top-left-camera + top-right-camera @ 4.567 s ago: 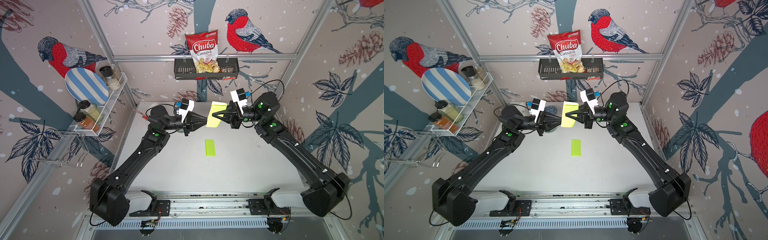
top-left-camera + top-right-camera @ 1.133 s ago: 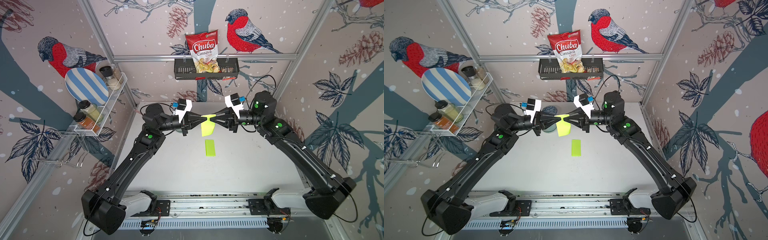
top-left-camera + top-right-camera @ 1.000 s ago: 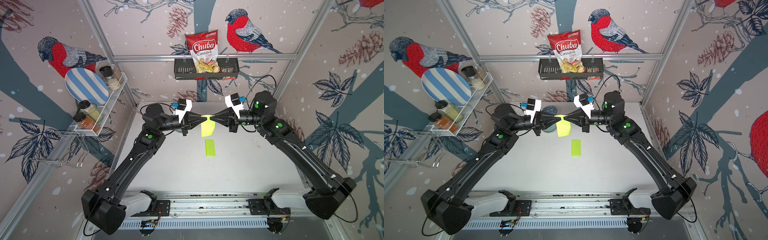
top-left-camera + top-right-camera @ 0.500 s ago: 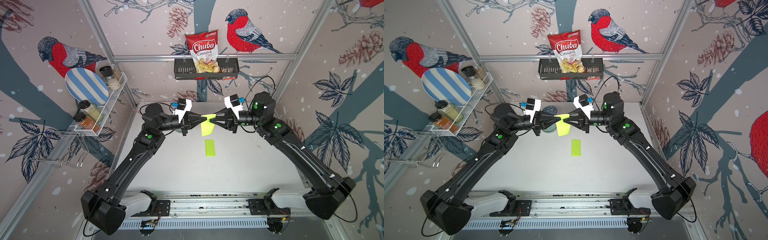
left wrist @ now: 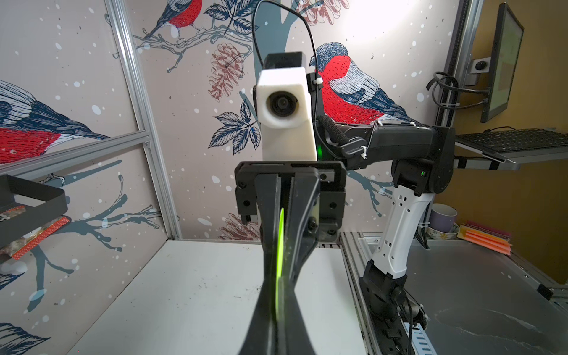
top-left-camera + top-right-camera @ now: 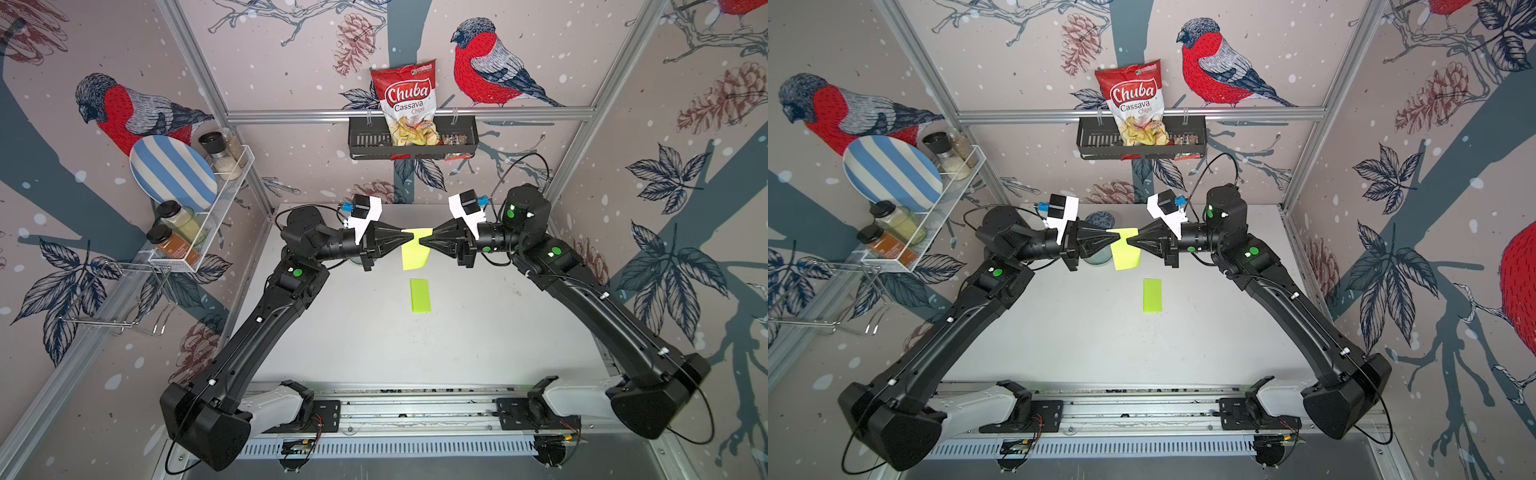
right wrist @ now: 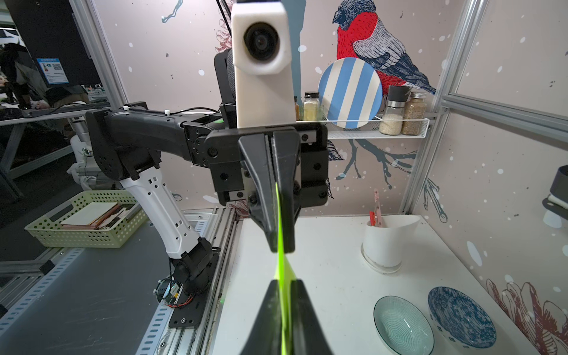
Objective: Fold the square paper along the opposite sides
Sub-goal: Smooth out the paper.
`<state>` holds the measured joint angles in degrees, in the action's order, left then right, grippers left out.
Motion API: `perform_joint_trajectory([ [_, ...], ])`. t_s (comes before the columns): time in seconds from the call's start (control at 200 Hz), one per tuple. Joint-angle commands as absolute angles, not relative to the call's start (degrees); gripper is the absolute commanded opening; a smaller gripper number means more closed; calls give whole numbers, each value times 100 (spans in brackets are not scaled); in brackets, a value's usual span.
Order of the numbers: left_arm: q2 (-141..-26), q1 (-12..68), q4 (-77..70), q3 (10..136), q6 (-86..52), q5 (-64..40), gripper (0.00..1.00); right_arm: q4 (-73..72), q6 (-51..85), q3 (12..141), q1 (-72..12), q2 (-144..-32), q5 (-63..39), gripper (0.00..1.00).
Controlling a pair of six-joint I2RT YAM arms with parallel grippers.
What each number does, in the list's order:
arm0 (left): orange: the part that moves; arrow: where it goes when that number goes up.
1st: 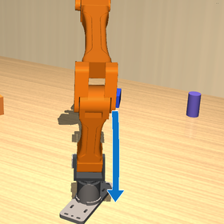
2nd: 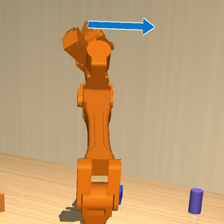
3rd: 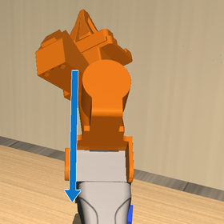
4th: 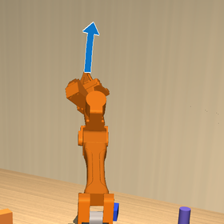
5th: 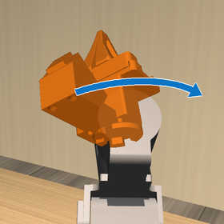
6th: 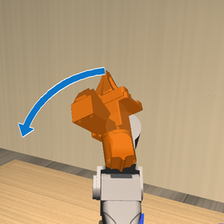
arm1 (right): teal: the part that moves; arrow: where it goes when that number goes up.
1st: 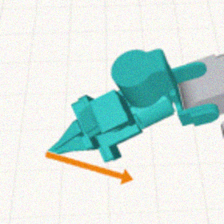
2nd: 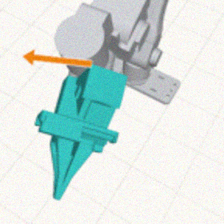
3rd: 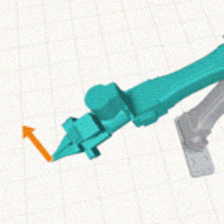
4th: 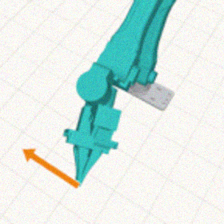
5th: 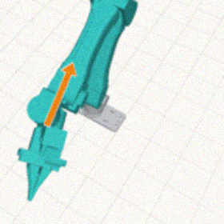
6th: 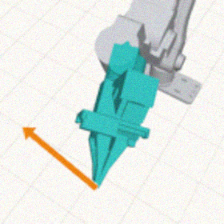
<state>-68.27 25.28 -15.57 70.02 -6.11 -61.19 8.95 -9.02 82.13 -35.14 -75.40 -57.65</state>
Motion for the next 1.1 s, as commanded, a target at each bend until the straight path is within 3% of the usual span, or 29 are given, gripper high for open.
perform_joint_trajectory([
  [0.0,-6801,2517,-1661,7102,-591,-6073,0,772,-879,8183,-3518,-7523,-5917,6],
  [0.02,-6793,2518,-1661,7104,-590,-6073,0,762,-865,8183,-3519,-7524,-5917,0],
  [0.21,-6720,2522,-1631,7153,-554,-6041,0,710,-840,8152,-3524,-7506,-5967,0],
  [0.26,-6716,2521,-1622,7183,-539,-6022,0,687,-850,8107,-3522,-7483,-5984,13],
  [0.31,-6724,2514,-1596,7219,-524,-6021,0,648,-844,8066,-3524,-7457,-6003,16],
  [0.335,-6723,2516,-1582,7238,-525,-6021,0,629,-824,8048,-3524,-7450,-5999,12],
  [0.37,-6720,2520,-1558,7264,-498,-6029,0,608,-800,8035,-3524,-7445,-5987,0],
  [0.535,-6715,2514,-1495,7377,-449,-6031,0,580,-780,7987,-3526,-7440,-6036,0],
  [0.58,-6711,2516,-1510,7384,-451,-6029,0,523,-773,7943,-3524,-7410,-6042,13],
  [0.62,-6704,2522,-1520,7407,-452,-6023,0,494,-772,7908,-3525,-7396,-6046,15],
  [0.64,-6699,2522,-1516,7414,-449,-6021,0,477,-757,7902,-3533,-7400,-6042,13],
  [0.67,-6692,2514,-1513,7419,-444,-6013,0,463,-740,7893,-3525,-7396,-6024,0],
  [0.835,-6682,2518,-1479,7487,-417,-6012,0,425,-712,7788,-3533,-7376,-6053,0],
  [0.885,-6668,2520,-1457,7504,-405,-6005,0,299,-668,7698,-3517,-7317,-6022,18],
  [0.925,-6661,2516,-1455,7513,-396,-6001,0,229,-645,7620,-3532,-7271,-6021,22],
  [0.945,-6662,2514,-1451,7519,-391,-5989,0,193,-616,7598,-3525,-7268,-6011,18],
  [0.98,-6651,2515,-1450,7519,-387,-5985,0,167,-590,7569,-3524,-7244,-6011,0],
  [1.095,-6629,2520,-1441,7545,-372,-5985,0,247,-636,7529,-3526,-7238,-6078,0],
])
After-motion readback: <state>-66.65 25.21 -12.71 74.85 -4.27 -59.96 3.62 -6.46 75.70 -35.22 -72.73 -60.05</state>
